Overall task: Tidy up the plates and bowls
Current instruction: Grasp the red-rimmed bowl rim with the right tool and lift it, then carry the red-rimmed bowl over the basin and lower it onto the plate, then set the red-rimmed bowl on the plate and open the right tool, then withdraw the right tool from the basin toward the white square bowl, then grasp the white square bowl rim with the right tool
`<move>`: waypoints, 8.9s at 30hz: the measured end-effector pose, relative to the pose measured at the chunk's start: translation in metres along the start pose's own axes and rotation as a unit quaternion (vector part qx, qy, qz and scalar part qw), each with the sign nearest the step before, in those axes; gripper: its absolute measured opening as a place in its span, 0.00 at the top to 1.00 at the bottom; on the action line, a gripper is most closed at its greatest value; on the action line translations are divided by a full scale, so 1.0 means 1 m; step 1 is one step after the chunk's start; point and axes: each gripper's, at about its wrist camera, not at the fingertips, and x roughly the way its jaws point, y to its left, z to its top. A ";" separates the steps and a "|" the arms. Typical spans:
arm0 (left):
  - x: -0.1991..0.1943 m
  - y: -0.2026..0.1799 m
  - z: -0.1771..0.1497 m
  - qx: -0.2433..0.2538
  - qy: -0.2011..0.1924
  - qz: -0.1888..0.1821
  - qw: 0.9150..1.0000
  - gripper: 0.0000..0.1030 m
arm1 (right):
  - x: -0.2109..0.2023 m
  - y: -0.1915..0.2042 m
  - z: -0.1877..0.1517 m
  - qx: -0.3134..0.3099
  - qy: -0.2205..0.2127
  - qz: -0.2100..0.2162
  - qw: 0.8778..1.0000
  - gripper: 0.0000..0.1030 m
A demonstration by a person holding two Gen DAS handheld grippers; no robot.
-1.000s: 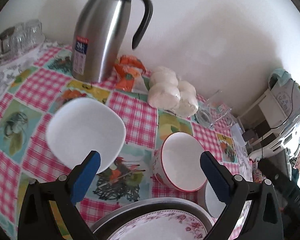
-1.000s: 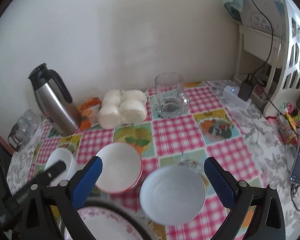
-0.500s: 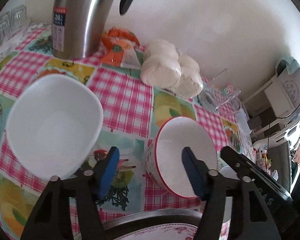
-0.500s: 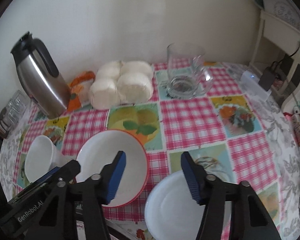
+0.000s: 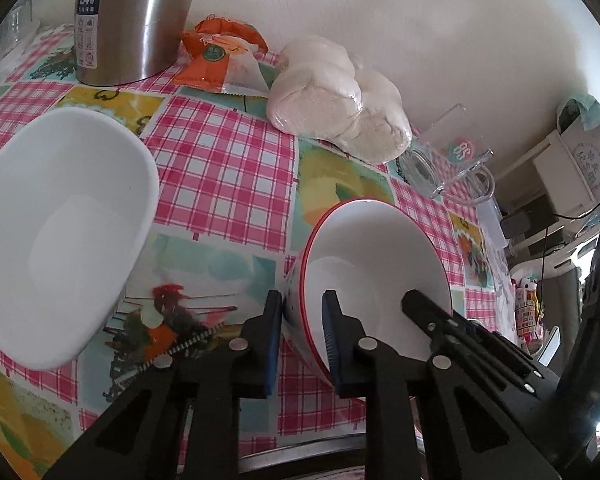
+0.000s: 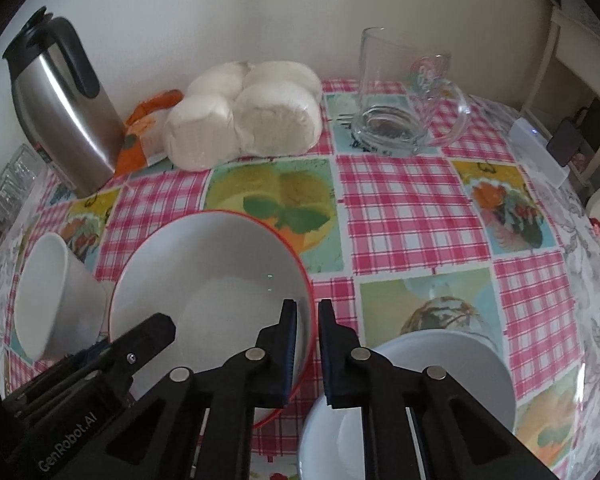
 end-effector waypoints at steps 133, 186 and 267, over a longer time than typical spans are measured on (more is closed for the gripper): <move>-0.118 -0.004 -0.114 0.065 0.013 0.106 0.992 0.77 | -0.125 0.020 -0.158 0.048 -0.061 0.110 0.991 0.79; -0.166 0.048 -0.100 -0.045 -0.090 0.197 0.975 0.00 | -0.143 0.014 -0.155 0.050 -0.129 0.065 0.988 0.00; -0.170 0.148 0.001 -0.098 -0.172 0.086 0.976 0.00 | -0.140 0.155 -0.001 0.009 -0.085 0.001 0.996 0.00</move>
